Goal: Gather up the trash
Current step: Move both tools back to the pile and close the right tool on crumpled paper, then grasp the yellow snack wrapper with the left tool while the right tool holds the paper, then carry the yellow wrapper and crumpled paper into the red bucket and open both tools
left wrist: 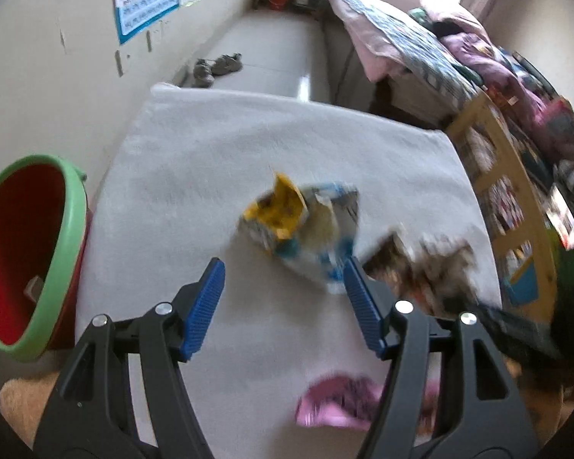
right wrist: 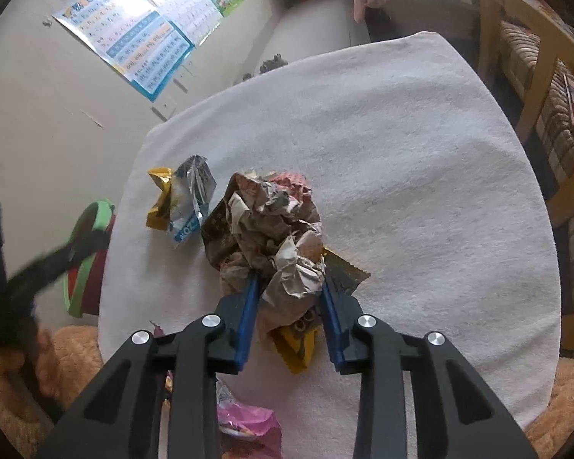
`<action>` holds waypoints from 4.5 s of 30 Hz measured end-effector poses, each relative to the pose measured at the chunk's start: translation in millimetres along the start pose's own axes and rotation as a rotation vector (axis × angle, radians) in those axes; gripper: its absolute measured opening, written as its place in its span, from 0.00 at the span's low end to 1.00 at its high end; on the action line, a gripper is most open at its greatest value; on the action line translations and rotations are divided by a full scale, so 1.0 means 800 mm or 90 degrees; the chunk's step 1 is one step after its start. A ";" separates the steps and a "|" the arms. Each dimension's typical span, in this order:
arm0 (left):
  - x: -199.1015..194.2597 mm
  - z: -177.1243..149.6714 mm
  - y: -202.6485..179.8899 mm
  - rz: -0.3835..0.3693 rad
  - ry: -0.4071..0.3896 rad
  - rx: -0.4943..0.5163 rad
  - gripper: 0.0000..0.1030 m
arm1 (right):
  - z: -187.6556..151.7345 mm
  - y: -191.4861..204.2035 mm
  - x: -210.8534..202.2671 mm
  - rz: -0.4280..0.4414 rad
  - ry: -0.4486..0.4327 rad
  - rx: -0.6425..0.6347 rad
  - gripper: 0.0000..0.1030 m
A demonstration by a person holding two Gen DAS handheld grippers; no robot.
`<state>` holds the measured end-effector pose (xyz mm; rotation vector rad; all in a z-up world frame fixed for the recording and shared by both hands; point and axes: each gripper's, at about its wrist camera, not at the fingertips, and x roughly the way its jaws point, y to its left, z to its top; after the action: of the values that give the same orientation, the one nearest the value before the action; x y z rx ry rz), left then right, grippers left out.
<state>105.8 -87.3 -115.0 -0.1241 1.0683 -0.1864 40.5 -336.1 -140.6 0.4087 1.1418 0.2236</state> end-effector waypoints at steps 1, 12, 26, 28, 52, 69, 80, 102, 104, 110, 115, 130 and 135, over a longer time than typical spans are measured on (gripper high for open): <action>0.008 0.009 0.003 0.009 0.004 -0.008 0.60 | 0.000 -0.003 -0.002 0.004 0.000 0.004 0.25; 0.104 0.047 0.009 0.066 0.121 0.005 0.32 | 0.001 0.005 -0.015 0.006 -0.021 -0.011 0.28; 0.036 0.004 0.046 0.058 0.079 -0.004 0.00 | 0.011 0.015 -0.024 -0.030 -0.053 -0.011 0.63; 0.036 0.013 0.045 0.057 0.074 -0.004 0.00 | 0.021 0.018 -0.011 -0.052 -0.031 -0.018 0.67; 0.111 0.068 0.000 0.043 0.111 0.020 0.49 | 0.015 0.010 -0.002 0.000 -0.035 -0.009 0.15; 0.129 0.061 -0.027 0.005 0.114 0.043 0.39 | 0.014 0.006 0.003 0.008 -0.030 -0.012 0.16; 0.037 0.025 -0.010 -0.017 0.036 0.056 0.20 | 0.016 0.028 -0.007 0.003 -0.042 -0.034 0.16; -0.097 -0.039 0.062 0.021 -0.072 -0.038 0.21 | 0.002 0.122 -0.031 0.007 -0.056 -0.146 0.16; -0.101 -0.042 0.062 0.026 -0.077 -0.036 0.21 | 0.002 0.128 -0.030 0.008 -0.054 -0.151 0.16; -0.111 -0.052 0.073 0.043 -0.082 -0.038 0.21 | 0.000 0.140 -0.030 0.008 -0.053 -0.164 0.16; -0.117 -0.059 0.086 0.047 -0.082 -0.054 0.21 | -0.003 0.148 -0.034 0.008 -0.055 -0.171 0.16; -0.133 -0.060 0.103 0.056 -0.100 -0.068 0.21 | 0.000 0.171 -0.040 0.025 -0.061 -0.199 0.16; -0.146 -0.058 0.125 0.077 -0.118 -0.085 0.21 | 0.008 0.196 -0.036 0.044 -0.062 -0.223 0.16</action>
<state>19.3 34.4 -56.0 -0.1929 0.9007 0.0065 39.6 -206.4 -47.6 0.1470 0.9701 0.4522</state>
